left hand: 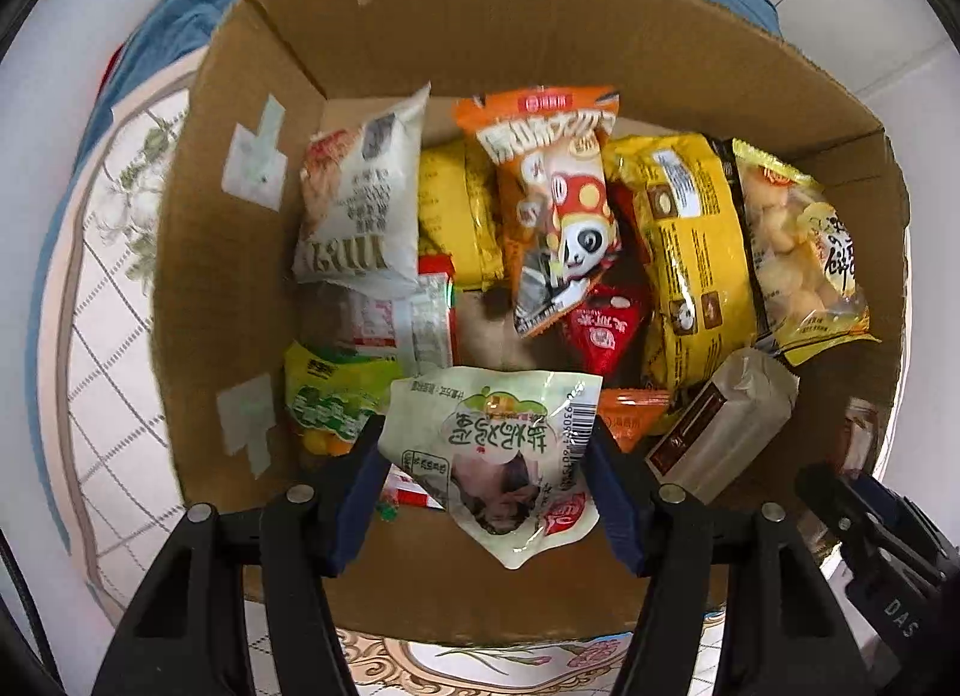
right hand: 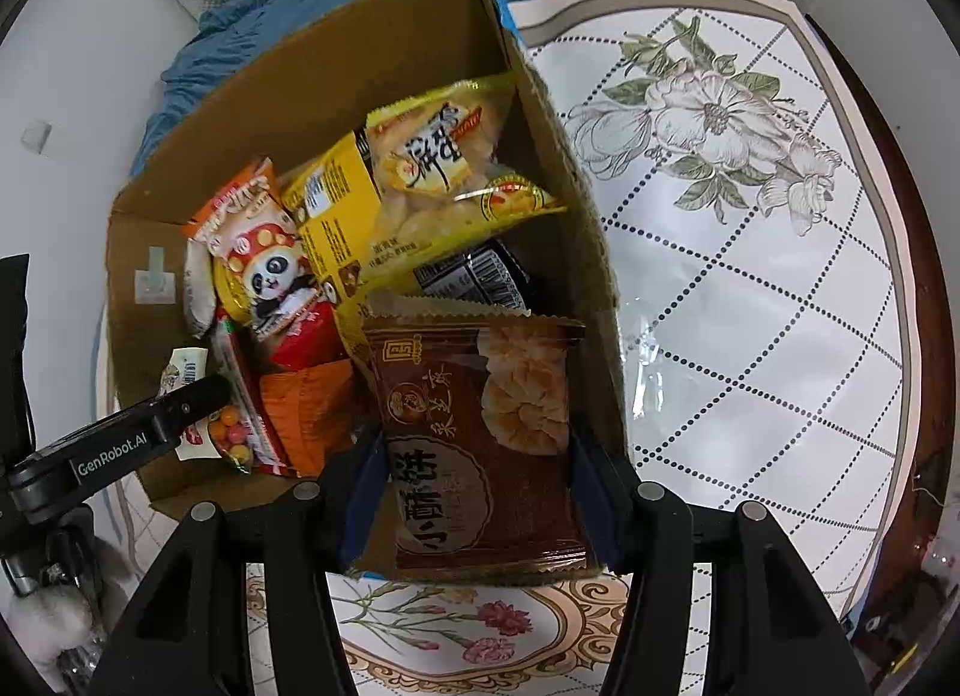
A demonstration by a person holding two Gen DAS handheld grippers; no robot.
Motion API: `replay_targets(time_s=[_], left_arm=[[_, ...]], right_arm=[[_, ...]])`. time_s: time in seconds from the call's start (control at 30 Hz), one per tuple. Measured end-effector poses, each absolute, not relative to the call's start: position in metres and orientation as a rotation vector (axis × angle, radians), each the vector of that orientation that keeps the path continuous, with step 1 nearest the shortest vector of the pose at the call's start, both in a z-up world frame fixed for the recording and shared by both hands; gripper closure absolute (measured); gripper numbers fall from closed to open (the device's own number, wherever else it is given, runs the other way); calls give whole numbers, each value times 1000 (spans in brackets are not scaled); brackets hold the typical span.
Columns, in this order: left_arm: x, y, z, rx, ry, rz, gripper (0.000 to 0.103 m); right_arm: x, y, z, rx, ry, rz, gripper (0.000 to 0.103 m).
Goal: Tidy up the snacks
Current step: 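Carry both packets into the box and open both tools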
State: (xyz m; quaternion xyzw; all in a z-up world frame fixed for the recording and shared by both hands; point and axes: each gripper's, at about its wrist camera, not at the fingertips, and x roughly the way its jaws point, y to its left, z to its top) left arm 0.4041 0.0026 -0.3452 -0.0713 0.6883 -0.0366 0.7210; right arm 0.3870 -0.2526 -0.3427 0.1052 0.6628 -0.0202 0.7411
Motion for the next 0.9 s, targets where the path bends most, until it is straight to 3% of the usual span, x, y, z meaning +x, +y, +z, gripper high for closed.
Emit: replay_targets(time_s=[0.07, 0.2, 0.27, 0.47, 0.57, 0.9], left_arm=[[401, 3, -353, -183, 1540, -90, 41], [398, 6, -361, -167, 1540, -75, 16], [395, 7, -359, -153, 1529, -69, 16], [389, 16, -350, -162, 1495, -56, 15], [386, 20, -347, -154, 1489, -51, 3], [378, 27, -310, -147, 1450, -40, 3]], right_arm=[[389, -248, -349, 206, 1478, -44, 38], [391, -230, -353, 157, 1480, -22, 14], [391, -222, -351, 119, 1462, -34, 8], [393, -214, -349, 86, 1447, -48, 8], [396, -213, -349, 81, 1453, -55, 7], [395, -212, -328, 66, 1440, -68, 5]])
